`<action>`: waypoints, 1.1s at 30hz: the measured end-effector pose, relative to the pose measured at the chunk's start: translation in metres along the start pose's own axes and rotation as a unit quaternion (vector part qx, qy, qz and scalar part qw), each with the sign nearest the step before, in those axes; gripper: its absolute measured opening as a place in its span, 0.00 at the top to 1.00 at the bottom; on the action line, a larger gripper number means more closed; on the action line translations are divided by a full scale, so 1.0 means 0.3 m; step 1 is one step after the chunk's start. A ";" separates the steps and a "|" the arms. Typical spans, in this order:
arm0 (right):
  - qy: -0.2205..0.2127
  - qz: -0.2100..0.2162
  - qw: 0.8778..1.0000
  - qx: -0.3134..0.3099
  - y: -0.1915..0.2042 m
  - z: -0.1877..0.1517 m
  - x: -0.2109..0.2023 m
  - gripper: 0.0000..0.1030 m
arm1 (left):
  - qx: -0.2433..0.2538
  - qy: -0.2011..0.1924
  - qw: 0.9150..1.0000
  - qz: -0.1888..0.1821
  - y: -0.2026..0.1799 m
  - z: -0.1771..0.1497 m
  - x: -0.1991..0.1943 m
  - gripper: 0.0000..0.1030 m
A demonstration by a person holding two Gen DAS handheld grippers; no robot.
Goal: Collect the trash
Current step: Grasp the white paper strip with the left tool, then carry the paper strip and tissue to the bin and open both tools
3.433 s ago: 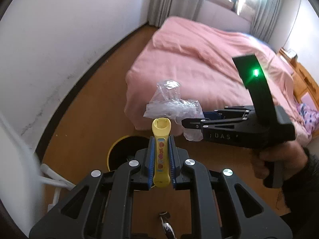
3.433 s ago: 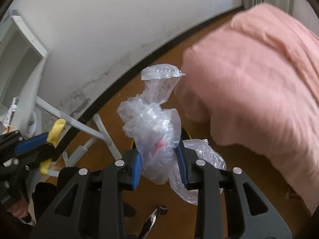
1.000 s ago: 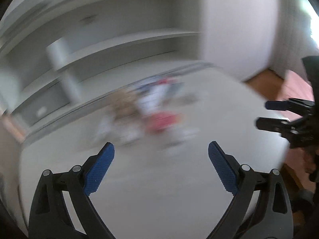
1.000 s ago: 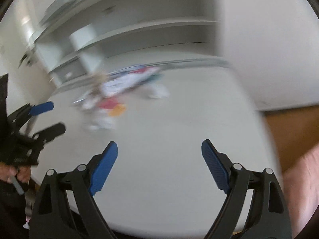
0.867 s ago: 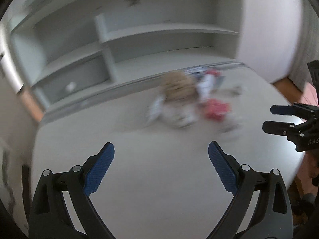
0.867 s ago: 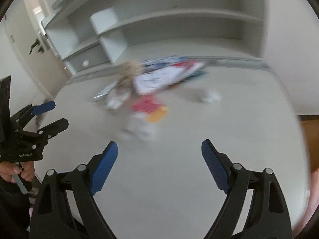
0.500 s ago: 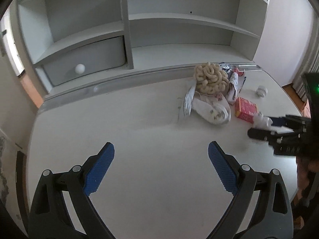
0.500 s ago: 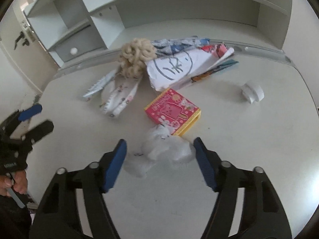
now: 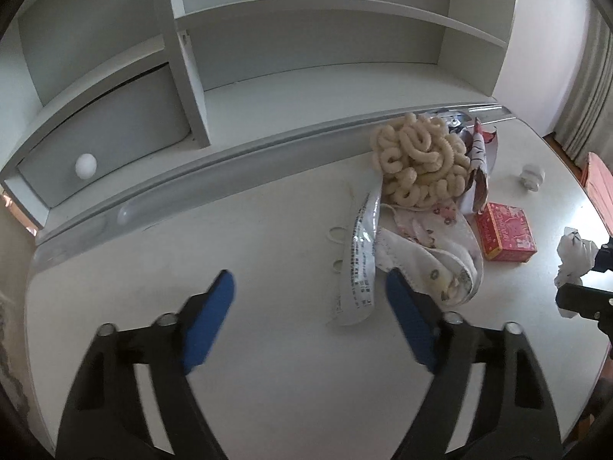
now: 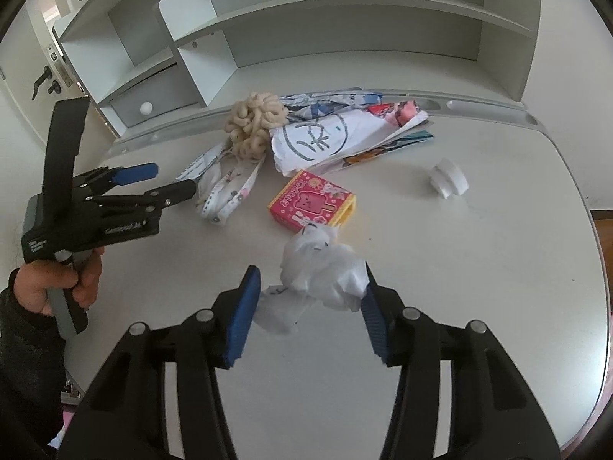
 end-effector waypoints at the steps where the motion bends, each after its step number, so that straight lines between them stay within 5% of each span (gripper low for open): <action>1: -0.001 -0.001 1.000 0.000 -0.002 -0.002 -0.003 0.51 | 0.001 -0.001 1.000 -0.002 -0.002 0.000 0.001 0.36; 2: -0.001 0.000 1.000 0.000 -0.006 -0.006 -0.009 0.51 | 0.003 0.000 1.000 -0.004 -0.006 0.001 0.002 0.39; 6: -0.004 0.002 1.000 0.002 -0.020 -0.024 -0.025 0.51 | 0.008 0.001 1.000 -0.021 -0.026 -0.001 -0.004 0.82; 18: -0.040 -0.007 0.999 0.028 -0.158 -0.107 -0.177 0.51 | -0.010 -0.048 0.999 -0.010 -0.112 -0.027 -0.244 0.86; 27: -0.083 -0.074 0.988 0.110 -0.520 -0.324 -0.421 0.51 | 0.069 -0.084 0.986 -0.126 -0.660 -0.019 -0.364 0.86; 33: -0.085 -0.138 0.969 0.185 -0.824 -0.570 -0.574 0.51 | 0.158 -0.053 0.958 -0.232 -1.148 -0.089 -0.342 0.86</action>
Point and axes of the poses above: each gripper's, at about its wrist camera, not at the fingertips, and x roughly the way its jaws point, y to its left, z to its top, the point moved 2 cm from there along x, roughly the way its jaws point, and after that the axes turned 1 degree about -x, right-handed, at the moved point
